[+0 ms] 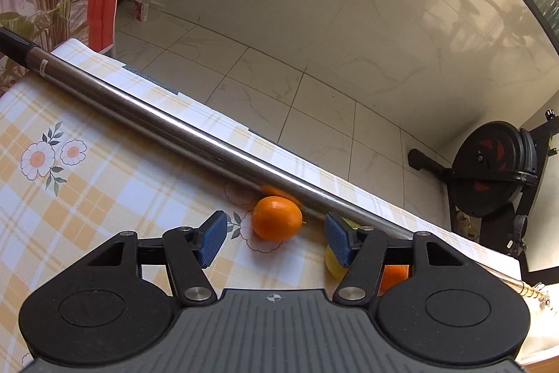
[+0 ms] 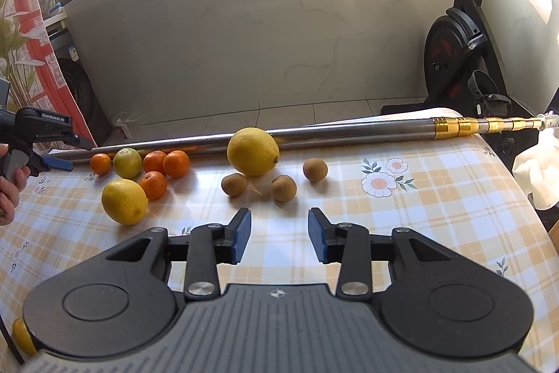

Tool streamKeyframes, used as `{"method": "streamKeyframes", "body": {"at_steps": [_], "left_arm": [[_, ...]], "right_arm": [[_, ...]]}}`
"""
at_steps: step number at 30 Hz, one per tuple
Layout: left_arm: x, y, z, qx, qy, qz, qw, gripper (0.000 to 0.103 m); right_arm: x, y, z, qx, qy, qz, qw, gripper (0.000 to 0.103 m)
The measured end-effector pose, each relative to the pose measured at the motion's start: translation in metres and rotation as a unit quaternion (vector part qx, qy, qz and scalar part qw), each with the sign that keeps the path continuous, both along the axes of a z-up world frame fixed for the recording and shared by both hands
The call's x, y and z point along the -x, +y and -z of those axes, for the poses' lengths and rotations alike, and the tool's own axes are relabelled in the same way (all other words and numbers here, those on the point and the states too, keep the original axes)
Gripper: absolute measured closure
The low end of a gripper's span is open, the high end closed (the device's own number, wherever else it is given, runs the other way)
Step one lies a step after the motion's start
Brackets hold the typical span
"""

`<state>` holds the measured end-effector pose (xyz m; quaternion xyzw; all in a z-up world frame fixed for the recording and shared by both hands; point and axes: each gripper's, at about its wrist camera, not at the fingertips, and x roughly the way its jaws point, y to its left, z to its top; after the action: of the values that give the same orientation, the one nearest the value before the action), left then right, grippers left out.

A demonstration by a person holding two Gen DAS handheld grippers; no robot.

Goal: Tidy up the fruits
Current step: 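Close the left tool on the navel orange while the right tool approaches a brown kiwi, then close the right tool on the small brown kiwi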

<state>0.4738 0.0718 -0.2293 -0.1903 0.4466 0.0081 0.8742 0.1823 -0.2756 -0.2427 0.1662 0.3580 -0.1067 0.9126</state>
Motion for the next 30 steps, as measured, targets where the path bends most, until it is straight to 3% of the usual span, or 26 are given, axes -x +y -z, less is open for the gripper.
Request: {"method": "streamKeyframes", "body": {"at_steps": [8, 11, 13, 21, 27, 30], "left_arm": [[-0.018, 0.004, 0.023, 0.010, 0.015, -0.011, 0.9998, 0.042], [-0.019, -0.001, 0.023, 0.005, 0.006, -0.003, 1.0000, 0.049], [-0.019, -0.001, 0.024, 0.022, 0.005, 0.006, 0.9997, 0.061], [-0.005, -0.003, 0.018, 0.005, -0.011, 0.028, 0.9995, 0.061], [0.026, -0.003, 0.001, -0.012, -0.037, 0.066, 0.9970, 0.061], [0.043, -0.002, -0.007, -0.016, -0.047, 0.081, 0.9955, 0.061]], "right_arm": [[-0.009, -0.010, 0.014, -0.009, 0.016, 0.003, 1.000, 0.064], [-0.012, -0.011, 0.018, -0.012, 0.020, 0.002, 1.000, 0.064], [-0.015, -0.012, 0.020, -0.012, 0.022, 0.001, 1.000, 0.064], [-0.029, -0.012, 0.024, 0.003, 0.017, -0.019, 1.000, 0.064], [-0.057, -0.007, 0.035, 0.063, 0.024, -0.049, 0.997, 0.063], [-0.072, -0.010, 0.044, 0.061, 0.029, -0.059, 0.996, 0.063]]}}
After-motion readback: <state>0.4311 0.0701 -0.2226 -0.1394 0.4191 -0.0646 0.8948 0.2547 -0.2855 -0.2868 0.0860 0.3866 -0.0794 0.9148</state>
